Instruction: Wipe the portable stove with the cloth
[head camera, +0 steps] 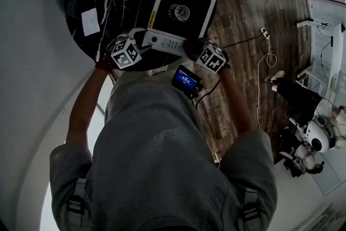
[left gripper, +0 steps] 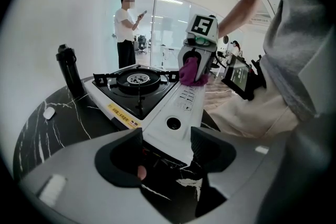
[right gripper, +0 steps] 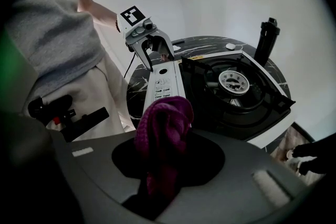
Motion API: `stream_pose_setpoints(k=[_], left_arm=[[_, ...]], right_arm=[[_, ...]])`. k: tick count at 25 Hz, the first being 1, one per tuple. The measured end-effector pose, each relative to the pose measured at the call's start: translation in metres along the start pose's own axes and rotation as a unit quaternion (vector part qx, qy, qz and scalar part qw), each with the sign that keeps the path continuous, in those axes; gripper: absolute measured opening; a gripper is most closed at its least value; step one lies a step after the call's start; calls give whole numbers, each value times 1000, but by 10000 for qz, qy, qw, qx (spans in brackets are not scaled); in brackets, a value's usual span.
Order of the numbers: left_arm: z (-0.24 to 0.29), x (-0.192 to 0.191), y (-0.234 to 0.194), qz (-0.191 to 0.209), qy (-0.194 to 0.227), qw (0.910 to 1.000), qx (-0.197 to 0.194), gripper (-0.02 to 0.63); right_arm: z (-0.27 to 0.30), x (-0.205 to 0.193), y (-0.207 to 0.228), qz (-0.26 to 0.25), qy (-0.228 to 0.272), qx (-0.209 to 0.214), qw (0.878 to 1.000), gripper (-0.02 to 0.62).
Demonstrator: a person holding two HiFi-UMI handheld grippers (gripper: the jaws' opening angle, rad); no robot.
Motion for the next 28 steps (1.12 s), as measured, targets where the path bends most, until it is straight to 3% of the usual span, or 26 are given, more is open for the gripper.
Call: stream_pose_setpoints(k=[28], left_arm=[[2, 3, 0, 19, -91, 10000, 13, 272]], right_arm=[[10, 21, 4, 199, -376, -67, 9991, 120]])
Point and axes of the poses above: the fingertips, and each gripper's own axes: z forward along the fingers, y to its right, x out of its top, the point moved 9 cm from there along -z, backward along the fingers, and after that the axes turned 12 degrees about -z, right-handed, at the moved point
